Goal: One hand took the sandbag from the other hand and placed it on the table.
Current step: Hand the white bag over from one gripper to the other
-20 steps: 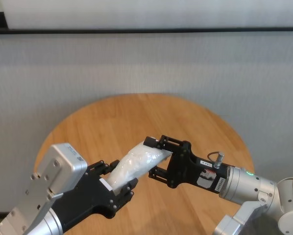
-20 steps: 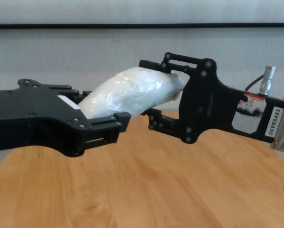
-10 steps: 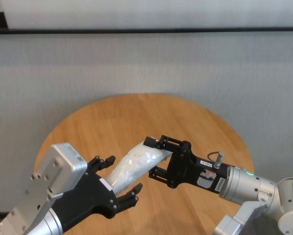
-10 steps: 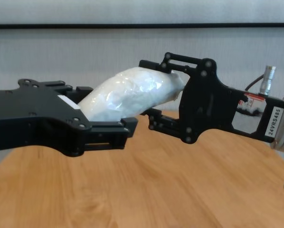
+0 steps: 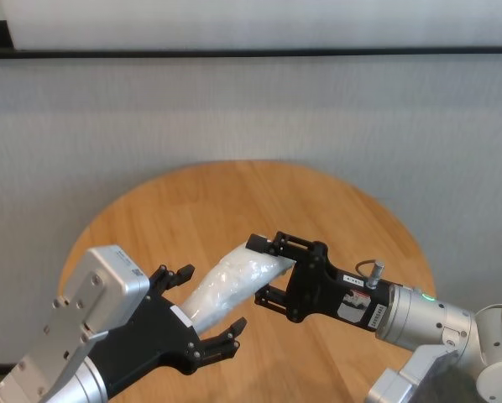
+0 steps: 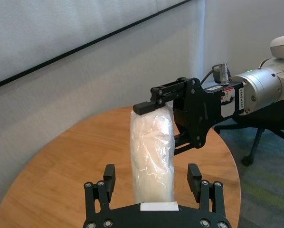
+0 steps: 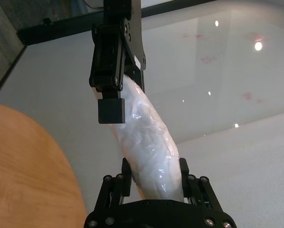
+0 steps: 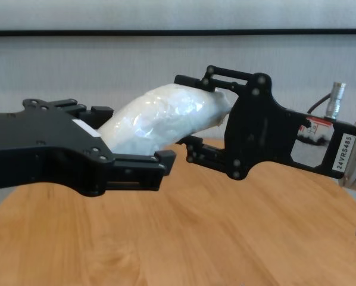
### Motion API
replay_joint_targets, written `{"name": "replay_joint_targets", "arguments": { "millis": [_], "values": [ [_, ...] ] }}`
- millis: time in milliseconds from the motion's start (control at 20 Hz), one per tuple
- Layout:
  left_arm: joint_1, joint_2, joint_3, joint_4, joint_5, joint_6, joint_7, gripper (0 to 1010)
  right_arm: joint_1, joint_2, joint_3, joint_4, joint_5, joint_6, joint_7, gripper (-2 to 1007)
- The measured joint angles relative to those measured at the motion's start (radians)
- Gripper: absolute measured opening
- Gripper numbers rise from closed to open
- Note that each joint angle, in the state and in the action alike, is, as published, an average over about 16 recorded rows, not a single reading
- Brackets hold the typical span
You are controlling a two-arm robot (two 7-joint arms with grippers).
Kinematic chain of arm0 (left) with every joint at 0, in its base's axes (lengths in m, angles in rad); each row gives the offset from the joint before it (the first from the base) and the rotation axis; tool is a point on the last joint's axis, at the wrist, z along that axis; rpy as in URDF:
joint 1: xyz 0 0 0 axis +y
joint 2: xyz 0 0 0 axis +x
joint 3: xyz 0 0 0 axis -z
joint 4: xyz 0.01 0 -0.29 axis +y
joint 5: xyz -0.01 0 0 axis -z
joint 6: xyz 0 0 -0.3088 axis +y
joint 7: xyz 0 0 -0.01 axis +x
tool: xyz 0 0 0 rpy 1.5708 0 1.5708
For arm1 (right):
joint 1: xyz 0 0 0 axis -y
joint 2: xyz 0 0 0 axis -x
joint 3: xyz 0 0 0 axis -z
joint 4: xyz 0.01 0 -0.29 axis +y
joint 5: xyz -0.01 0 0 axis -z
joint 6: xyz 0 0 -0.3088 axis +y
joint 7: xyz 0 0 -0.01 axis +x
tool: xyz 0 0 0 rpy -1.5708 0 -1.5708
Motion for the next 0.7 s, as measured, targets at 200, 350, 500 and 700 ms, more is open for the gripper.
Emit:
{"name": "replay_joint_targets", "arguments": {
  "millis": [200,350,500,700],
  "values": [
    [0.0,0.0,-0.001,0.0,-0.001,-0.003,-0.008,1000,0.0,0.0,0.0,0.0,0.0,0.0,0.0,547],
    [0.007,0.001,-0.008,-0.004,-0.005,-0.01,-0.011,1000,0.0,0.0,0.0,0.0,0.0,0.0,0.0,547],
    [0.029,0.004,-0.027,-0.016,-0.009,-0.021,-0.011,1000,0.0,0.0,0.0,0.0,0.0,0.0,0.0,547],
    [0.075,0.008,-0.067,-0.04,-0.017,-0.043,-0.009,1000,0.0,0.0,0.0,0.0,0.0,0.0,0.0,547]
  ]
}}
